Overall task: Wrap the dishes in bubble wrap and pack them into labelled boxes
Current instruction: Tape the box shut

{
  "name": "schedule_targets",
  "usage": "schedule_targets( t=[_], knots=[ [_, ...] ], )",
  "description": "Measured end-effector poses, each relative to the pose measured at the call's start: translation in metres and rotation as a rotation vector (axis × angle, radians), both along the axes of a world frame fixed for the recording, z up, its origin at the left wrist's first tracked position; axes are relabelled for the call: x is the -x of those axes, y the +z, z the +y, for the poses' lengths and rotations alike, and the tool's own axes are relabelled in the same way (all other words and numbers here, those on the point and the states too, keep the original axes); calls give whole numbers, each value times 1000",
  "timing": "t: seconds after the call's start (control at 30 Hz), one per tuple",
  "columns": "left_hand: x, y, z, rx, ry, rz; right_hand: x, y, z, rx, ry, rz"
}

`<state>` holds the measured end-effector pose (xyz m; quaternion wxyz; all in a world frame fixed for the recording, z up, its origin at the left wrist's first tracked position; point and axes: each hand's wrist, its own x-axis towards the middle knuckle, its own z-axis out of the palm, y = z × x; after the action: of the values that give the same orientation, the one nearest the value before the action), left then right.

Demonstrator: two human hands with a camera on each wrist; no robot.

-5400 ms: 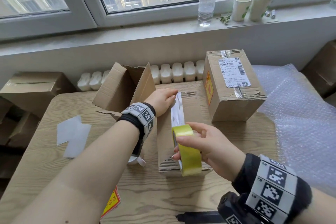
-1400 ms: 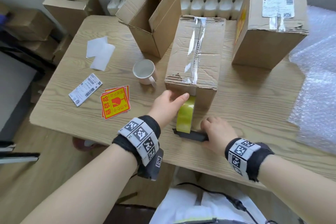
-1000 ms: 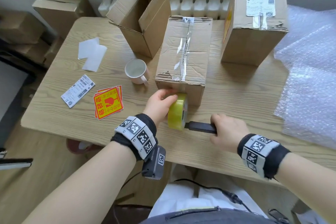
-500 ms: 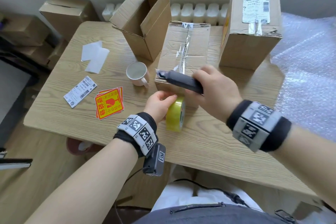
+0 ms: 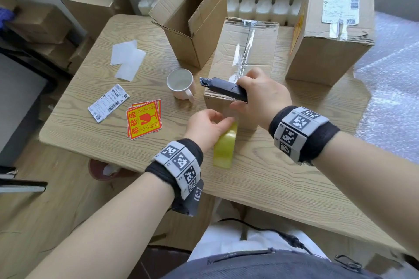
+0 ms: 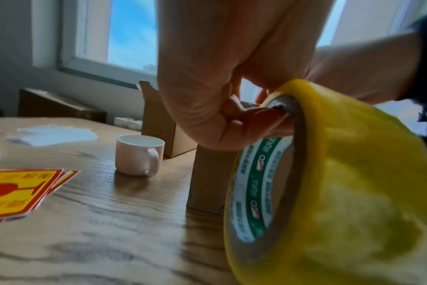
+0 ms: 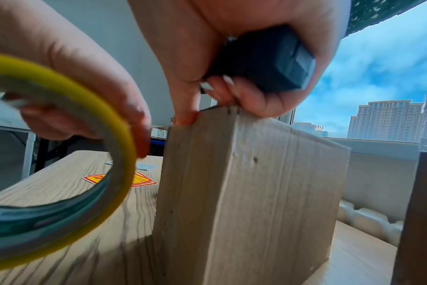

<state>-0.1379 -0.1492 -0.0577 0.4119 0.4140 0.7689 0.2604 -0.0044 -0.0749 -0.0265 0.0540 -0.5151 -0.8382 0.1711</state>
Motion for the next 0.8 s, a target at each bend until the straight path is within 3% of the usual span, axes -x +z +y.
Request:
schedule_targets(
  t=[0.07, 0.13, 0.33, 0.4, 0.8],
  knots=[
    [-1, -3, 2, 83, -53, 71, 0, 0, -1, -1, -2, -14],
    [-3, -3, 1, 155, -43, 19, 1, 0, -3, -8, 5, -41],
    [-6, 1, -7, 225, 111, -490, 5, 4, -6, -26, -2, -94],
    [-4, -1, -13, 202, 120, -580, 7, 4, -7, -34, -6, -107],
    [0, -3, -18, 150, 165, -649, 18, 1, -7, -83, -16, -271]
  ],
)
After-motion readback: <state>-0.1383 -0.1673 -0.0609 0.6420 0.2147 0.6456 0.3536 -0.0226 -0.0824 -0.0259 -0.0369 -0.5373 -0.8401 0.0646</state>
